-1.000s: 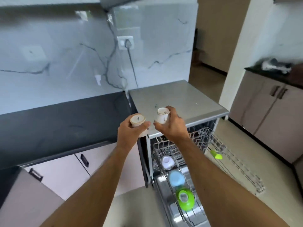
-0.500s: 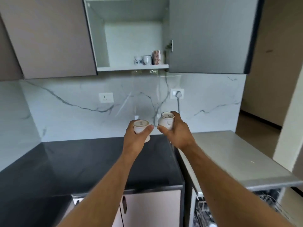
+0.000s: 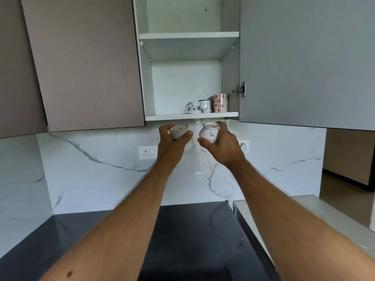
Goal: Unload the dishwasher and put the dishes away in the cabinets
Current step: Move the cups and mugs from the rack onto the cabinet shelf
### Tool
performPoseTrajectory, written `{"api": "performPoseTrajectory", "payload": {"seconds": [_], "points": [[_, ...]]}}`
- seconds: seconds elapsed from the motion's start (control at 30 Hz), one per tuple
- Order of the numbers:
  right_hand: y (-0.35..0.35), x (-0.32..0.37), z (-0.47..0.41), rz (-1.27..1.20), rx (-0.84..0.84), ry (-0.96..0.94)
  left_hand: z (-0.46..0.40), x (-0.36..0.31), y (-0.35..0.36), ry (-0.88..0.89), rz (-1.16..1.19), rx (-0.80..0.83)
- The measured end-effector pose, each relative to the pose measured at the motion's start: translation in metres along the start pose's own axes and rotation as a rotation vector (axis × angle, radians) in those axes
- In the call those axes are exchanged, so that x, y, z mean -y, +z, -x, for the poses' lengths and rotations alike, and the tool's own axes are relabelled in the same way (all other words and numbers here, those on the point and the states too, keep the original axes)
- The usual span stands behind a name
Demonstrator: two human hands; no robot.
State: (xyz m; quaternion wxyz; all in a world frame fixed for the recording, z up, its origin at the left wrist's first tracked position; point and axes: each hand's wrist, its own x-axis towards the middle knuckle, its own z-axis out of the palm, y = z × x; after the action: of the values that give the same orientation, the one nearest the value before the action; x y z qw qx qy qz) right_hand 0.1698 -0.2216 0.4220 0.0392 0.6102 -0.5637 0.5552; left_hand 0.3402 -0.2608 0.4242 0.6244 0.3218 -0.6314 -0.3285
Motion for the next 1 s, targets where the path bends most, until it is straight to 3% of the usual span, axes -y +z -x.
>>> {"api": "performPoseTrajectory", "payload": {"seconds": [0.37, 0.77, 1.0], "points": [[0.023, -0.012, -0.108, 0.069, -0.116, 0.0, -0.116, 0.004, 0.021, 0.172, -0.082, -0.057], [0.064, -0.071, -0.244, 0.079, -0.2, 0.021, -0.253, 0.032, 0.083, 0.186, -0.215, -0.041], [0.076, -0.096, -0.306, 0.234, -0.053, 0.166, -0.296, 0.046, 0.119, 0.134, -0.207, 0.003]]}}
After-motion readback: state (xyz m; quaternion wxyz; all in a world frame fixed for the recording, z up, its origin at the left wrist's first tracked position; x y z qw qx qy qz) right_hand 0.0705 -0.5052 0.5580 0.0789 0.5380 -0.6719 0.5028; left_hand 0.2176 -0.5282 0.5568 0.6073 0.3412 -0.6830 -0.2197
